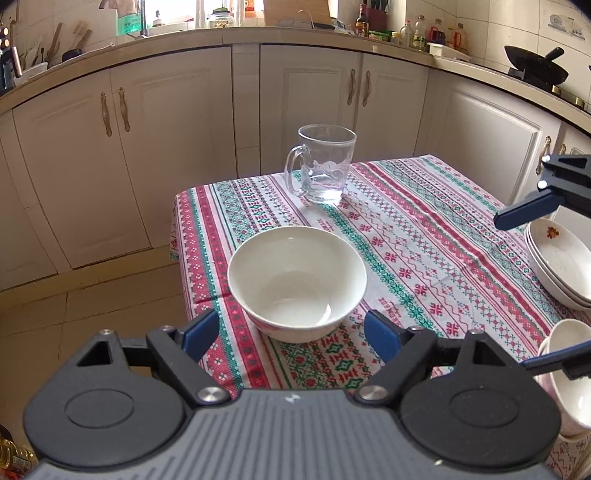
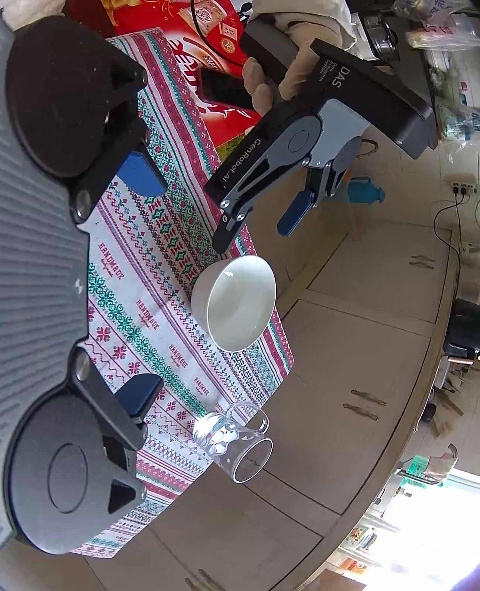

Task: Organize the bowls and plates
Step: 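Grasp the rim of the last white bowl with the left gripper, then lift the bowl with the left gripper and carry it over the bowl stack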

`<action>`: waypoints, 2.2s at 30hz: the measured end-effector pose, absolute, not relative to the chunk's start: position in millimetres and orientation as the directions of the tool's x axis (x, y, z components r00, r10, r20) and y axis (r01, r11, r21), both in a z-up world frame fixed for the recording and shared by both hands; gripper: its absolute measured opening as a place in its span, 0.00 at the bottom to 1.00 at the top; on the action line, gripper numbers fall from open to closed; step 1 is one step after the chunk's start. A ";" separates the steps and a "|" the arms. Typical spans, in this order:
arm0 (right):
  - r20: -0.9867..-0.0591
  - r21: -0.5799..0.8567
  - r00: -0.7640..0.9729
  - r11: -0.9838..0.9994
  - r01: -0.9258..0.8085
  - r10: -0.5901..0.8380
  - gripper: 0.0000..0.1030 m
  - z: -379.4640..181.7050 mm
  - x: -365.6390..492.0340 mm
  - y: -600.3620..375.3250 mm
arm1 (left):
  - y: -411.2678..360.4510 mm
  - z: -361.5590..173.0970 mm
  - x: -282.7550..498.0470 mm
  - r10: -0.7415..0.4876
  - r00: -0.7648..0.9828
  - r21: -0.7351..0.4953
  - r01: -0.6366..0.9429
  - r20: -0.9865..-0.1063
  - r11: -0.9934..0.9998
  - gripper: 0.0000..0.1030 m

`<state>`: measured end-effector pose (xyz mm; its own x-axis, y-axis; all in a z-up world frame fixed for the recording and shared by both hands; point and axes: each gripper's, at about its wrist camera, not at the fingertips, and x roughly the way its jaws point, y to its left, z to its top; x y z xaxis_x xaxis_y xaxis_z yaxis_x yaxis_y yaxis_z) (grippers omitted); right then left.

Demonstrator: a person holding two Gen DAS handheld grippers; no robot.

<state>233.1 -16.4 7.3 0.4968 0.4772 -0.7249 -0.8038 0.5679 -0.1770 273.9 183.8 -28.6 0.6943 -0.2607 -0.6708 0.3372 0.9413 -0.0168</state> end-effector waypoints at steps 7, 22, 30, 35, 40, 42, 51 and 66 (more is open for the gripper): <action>-0.749 -0.151 0.444 0.525 -0.837 0.492 1.00 -6.0 269.3 5.0 | 192.9 -38.9 316.6 -0.295 0.667 -0.103 0.312 -0.684 0.945 0.72; -0.823 -0.107 0.347 0.477 -0.872 0.450 0.99 -50.5 337.2 47.8 | 202.3 -59.9 363.4 -0.364 0.601 -0.219 0.303 -0.712 0.927 0.48; -0.824 -0.101 0.337 0.467 -0.878 0.455 0.89 -58.4 344.1 57.3 | 204.5 -60.1 366.6 -0.383 0.594 -0.229 0.321 -0.707 0.919 0.44; -0.814 -0.085 0.338 0.478 -0.874 0.472 0.89 -58.0 345.9 56.4 | 205.0 -60.1 366.5 -0.385 0.593 -0.224 0.329 -0.707 0.917 0.42; -0.810 -0.070 0.335 0.489 -0.869 0.481 0.88 -56.7 348.4 54.9 | 205.1 -59.3 366.6 -0.386 0.592 -0.221 0.333 -0.708 0.917 0.42; -0.809 -0.062 0.334 0.493 -0.868 0.484 0.87 -56.7 349.4 54.1 | 203.9 -59.1 366.5 -0.381 0.592 -0.213 0.335 -0.710 0.918 0.42; -0.807 -0.066 0.338 0.495 -0.867 0.484 0.87 -57.7 348.4 55.3 | 201.9 -59.5 366.7 -0.369 0.592 -0.194 0.338 -0.716 0.921 0.42; -0.809 -0.046 0.332 0.511 -0.858 0.484 0.87 -48.1 336.7 43.4 | 188.1 -47.2 354.3 -0.380 0.585 -0.192 0.359 -0.717 0.913 0.42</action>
<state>336.7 43.4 -48.1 0.3319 0.4845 -0.8094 -0.8584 0.5110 -0.0462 354.3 188.1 -47.2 0.5845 -0.3804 -0.7167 0.3586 0.9135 -0.1924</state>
